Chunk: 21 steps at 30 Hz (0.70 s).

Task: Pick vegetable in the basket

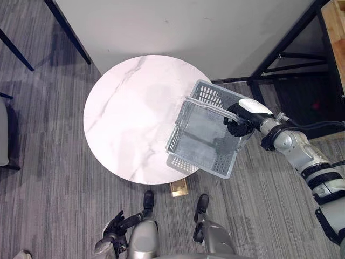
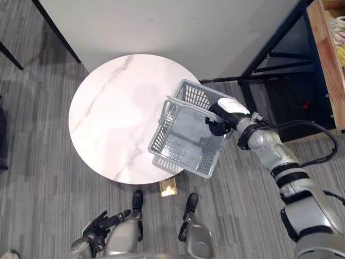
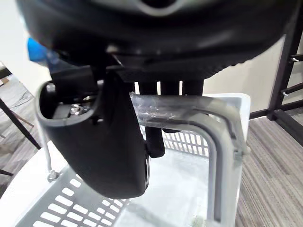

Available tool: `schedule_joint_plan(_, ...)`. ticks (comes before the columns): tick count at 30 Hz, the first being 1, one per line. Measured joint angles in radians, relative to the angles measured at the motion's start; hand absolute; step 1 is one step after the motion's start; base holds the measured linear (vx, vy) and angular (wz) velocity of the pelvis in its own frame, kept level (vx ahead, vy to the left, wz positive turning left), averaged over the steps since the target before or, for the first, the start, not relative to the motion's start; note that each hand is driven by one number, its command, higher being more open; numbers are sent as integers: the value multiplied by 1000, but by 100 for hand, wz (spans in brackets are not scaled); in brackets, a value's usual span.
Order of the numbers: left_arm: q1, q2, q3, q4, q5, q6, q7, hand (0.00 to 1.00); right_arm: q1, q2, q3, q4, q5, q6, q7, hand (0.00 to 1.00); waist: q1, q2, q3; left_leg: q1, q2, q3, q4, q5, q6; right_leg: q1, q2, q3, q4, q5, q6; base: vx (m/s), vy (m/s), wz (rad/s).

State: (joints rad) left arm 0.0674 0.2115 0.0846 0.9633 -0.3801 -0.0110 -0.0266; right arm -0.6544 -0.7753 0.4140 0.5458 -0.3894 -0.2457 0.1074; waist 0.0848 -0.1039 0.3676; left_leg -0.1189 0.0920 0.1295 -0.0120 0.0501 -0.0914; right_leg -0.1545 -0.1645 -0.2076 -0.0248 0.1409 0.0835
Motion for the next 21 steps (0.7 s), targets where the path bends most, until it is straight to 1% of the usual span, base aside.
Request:
schedule_joint_plan(1,1,3,0,0,0,0,1,100,7,0,-1,-15,0,-2,-1,0,-3,-4,-2,0,1,3,0,0,0,-2,1,4,1,1,0,-6,18,-17)
schedule_joint_plan(3,4,14,0,2,14,-1,7,100,51,-1,-6,-73,3,-9,-9,0,-14,-21,-19,0,2,8,3,-1,-2,-4,2,11,1,2,1,-4,20,-8)
schedule_joint_plan(5,5,17,0,4,20,-2,11,100,96,-1,-27,-118,15,-10,-10,0,-16,-31,-31,0,6,13,10,-6,-4,-4,5,18,2,4,3,0,23,-10)
schedule_joint_plan(6,5,17,0,5,20,-1,14,100,115,-1,-31,-137,30,-9,-11,0,-17,-35,-39,0,7,17,16,-9,-5,-4,6,23,2,4,3,-2,22,-11)
schedule_joint_plan(9,11,16,0,13,28,-2,22,100,146,-1,-33,-167,38,-8,-22,0,-27,-34,-58,0,9,22,18,-10,-5,-6,8,30,2,6,6,-10,26,-7)
schedule_joint_plan(12,17,14,-1,29,39,-4,30,100,180,-1,-42,-190,43,-7,-33,0,-37,-25,-80,0,12,27,21,-12,-8,-8,11,38,2,7,7,-4,23,-6)
schedule_joint_plan(14,17,6,-1,43,39,-9,35,100,197,-1,-44,-194,117,-5,-55,0,-40,-8,-92,0,14,29,24,-12,-8,-9,14,42,2,7,7,4,25,-5)
schedule_joint_plan(16,23,-5,-1,43,39,-11,41,100,199,1,-50,-197,143,1,-67,0,-41,8,-100,0,16,29,25,-11,-9,-9,15,43,2,7,7,0,0,0)
schedule_joint_plan(18,29,-17,-1,44,39,-15,44,100,217,37,-115,-198,181,6,-84,0,-40,25,-109,0,16,29,25,-11,-9,-9,16,43,2,7,7,0,0,0)
schedule_joint_plan(20,33,-24,-2,44,39,-22,49,100,230,88,-181,-199,236,11,-116,0,-42,37,-116,1,17,30,26,-11,-9,-9,16,45,2,7,7,11,31,-1)
schedule_joint_plan(21,33,-25,-2,44,40,-23,49,100,233,100,-198,-200,241,11,-119,0,-42,39,-117,1,17,30,26,-11,-9,-8,16,45,2,7,7,10,31,-1)
